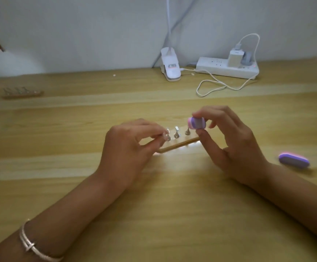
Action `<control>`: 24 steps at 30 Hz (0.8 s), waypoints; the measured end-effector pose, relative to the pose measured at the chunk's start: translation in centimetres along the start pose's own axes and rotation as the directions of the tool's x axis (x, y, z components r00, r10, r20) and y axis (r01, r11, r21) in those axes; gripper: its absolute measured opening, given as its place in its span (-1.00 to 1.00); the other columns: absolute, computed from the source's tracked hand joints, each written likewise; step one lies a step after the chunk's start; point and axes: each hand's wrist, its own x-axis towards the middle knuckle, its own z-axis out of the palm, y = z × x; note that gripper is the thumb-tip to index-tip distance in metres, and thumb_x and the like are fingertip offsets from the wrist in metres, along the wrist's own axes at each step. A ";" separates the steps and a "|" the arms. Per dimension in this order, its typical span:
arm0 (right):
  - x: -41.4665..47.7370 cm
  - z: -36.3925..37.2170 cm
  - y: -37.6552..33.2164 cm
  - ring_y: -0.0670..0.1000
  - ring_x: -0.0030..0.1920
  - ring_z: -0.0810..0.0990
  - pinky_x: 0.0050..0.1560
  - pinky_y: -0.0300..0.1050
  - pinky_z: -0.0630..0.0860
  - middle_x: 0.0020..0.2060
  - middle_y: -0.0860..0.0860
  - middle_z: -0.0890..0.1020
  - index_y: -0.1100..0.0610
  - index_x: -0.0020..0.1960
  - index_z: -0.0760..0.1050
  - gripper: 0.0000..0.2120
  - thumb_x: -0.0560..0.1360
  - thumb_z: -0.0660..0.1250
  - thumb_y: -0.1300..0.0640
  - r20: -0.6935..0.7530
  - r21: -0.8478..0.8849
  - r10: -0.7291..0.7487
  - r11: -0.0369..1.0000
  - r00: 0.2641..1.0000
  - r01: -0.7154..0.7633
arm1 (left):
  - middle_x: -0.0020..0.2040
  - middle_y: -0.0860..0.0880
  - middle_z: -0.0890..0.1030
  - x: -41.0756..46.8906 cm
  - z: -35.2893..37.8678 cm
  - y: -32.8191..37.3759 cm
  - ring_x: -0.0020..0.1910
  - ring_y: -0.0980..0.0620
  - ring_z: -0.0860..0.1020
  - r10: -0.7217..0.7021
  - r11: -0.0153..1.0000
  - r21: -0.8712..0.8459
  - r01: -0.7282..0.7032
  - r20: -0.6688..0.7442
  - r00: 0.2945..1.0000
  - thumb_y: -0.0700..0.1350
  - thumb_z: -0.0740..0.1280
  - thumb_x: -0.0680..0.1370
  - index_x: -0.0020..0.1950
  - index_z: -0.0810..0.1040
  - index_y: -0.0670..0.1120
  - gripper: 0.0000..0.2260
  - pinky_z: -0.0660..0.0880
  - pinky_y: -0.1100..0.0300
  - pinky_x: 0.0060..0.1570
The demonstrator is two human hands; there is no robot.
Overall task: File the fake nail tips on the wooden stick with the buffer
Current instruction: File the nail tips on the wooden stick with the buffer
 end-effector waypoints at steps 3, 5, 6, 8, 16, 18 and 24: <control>-0.9 -0.3 -1.0 -0.05 0.01 0.57 0.01 -0.13 0.55 0.04 0.08 0.61 0.30 0.17 0.55 -0.78 0.54 0.38 0.42 -0.006 0.088 0.064 0.994 0.998 -0.063 | -0.27 0.12 0.70 -1.4 0.2 0.8 -0.48 0.12 0.60 -0.201 0.901 -0.354 0.250 0.169 0.965 -0.21 0.54 0.41 -0.16 0.74 -0.05 -0.93 0.48 0.35 -0.45; -1.4 -0.6 -1.5 -0.08 0.04 0.58 0.07 -0.17 0.55 0.06 0.08 0.61 0.29 0.18 0.57 -0.78 0.54 0.38 0.39 0.032 0.103 0.048 0.993 0.998 -0.051 | -0.32 0.10 0.68 -1.9 0.6 0.9 -0.56 0.09 0.56 -0.250 0.848 -0.401 0.347 0.274 0.929 -0.20 0.55 0.40 -0.19 0.74 -0.04 -0.93 0.39 0.40 -0.54; -1.4 -0.6 -1.6 -0.08 0.07 0.58 0.11 -0.19 0.54 0.07 0.09 0.62 0.29 0.18 0.58 -0.78 0.55 0.36 0.37 0.055 0.102 0.036 0.994 0.998 -0.041 | -0.32 0.08 0.68 -1.9 0.9 0.7 -0.57 0.08 0.55 -0.255 0.835 -0.410 0.367 0.302 0.919 -0.20 0.54 0.41 -0.18 0.74 -0.04 -0.94 0.37 0.41 -0.55; -1.3 -0.8 -1.6 -0.02 0.11 0.61 0.17 -0.16 0.55 0.08 0.12 0.64 0.29 0.18 0.59 -0.79 0.56 0.35 0.37 0.094 0.102 0.026 0.994 0.995 -0.036 | -0.28 0.06 0.68 -1.6 1.2 0.4 -0.56 0.06 0.55 -0.245 0.831 -0.421 0.363 0.309 0.919 -0.21 0.53 0.42 -0.15 0.74 -0.05 -0.93 0.37 0.40 -0.55; -1.6 -0.4 -1.8 0.06 0.12 0.67 0.16 -0.05 0.58 0.12 0.13 0.66 0.29 0.16 0.64 -0.78 0.54 0.35 0.42 0.194 0.061 -0.093 0.995 0.977 0.082 | -0.16 0.03 0.65 -1.5 1.0 0.2 -0.53 0.04 0.56 -0.154 0.875 -0.395 0.280 0.322 0.934 -0.23 0.49 0.46 -0.06 0.73 0.04 -0.83 0.37 0.42 -0.48; -1.5 -0.4 -1.6 0.06 0.11 0.67 0.15 -0.05 0.58 0.10 0.11 0.67 0.28 0.15 0.64 -0.78 0.54 0.35 0.40 0.180 0.037 -0.067 0.997 0.981 0.061 | -0.16 0.04 0.64 -1.5 1.1 0.2 -0.52 0.04 0.56 -0.177 0.876 -0.378 0.298 0.323 0.930 -0.26 0.48 0.47 -0.07 0.73 -0.01 -0.84 0.37 0.42 -0.47; -1.6 -0.3 -2.0 0.06 0.07 0.68 0.10 -0.05 0.59 0.08 0.11 0.68 0.28 0.14 0.65 -0.79 0.53 0.38 0.40 0.185 0.023 -0.096 0.995 0.978 0.094 | -0.14 0.01 0.64 -1.5 1.0 0.4 -0.52 0.06 0.56 -0.149 0.893 -0.361 0.268 0.325 0.934 -0.26 0.46 0.48 -0.03 0.73 -0.02 -0.83 0.40 0.37 -0.44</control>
